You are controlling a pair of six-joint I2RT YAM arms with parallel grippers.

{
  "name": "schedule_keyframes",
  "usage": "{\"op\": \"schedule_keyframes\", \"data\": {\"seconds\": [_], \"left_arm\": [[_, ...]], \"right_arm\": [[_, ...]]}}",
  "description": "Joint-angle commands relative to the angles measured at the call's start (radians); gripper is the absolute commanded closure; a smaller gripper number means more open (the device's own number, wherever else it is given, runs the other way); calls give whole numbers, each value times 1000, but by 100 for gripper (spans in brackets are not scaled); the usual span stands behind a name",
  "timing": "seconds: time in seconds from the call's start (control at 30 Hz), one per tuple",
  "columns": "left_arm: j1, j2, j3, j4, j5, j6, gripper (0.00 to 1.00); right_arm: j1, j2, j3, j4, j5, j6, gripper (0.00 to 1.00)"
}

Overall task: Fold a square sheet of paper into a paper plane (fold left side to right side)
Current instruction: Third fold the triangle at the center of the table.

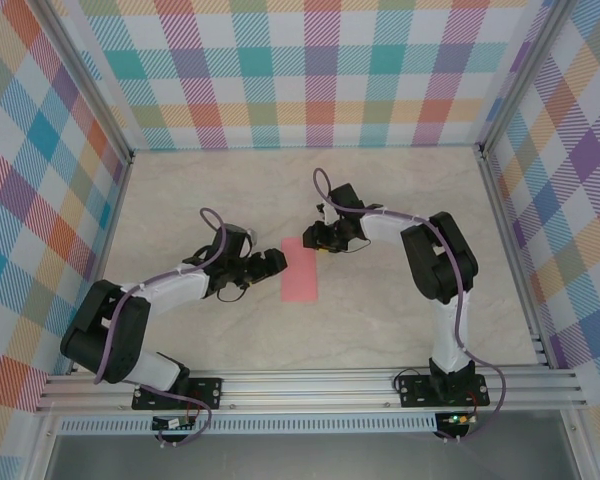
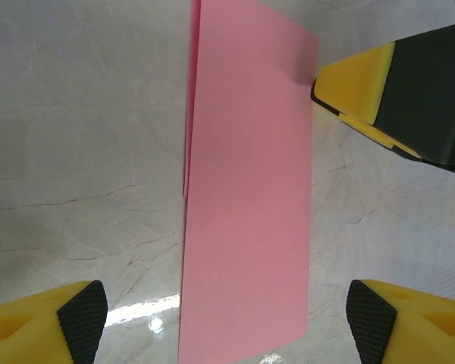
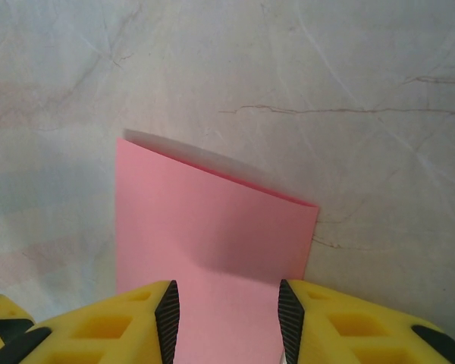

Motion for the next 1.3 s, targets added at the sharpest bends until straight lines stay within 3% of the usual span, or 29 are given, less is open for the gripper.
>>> {"op": "schedule_keyframes", "data": {"seconds": [0.0,0.37,0.8,1.27], "left_arm": [[5,26,28,37,30,-16,16],[-28,120,67,64,50,-32,25],[-66,216,108,104,75,-57,46],[-69,184,101,41,36,-34,72]], "right_arm": [[6,38,39,-75,19,-62,59],[7,68,62,-146,54,-114,61],[8,69,60,-133,40,-114,62],[7,45,54,-117,52,-142,57]]}}
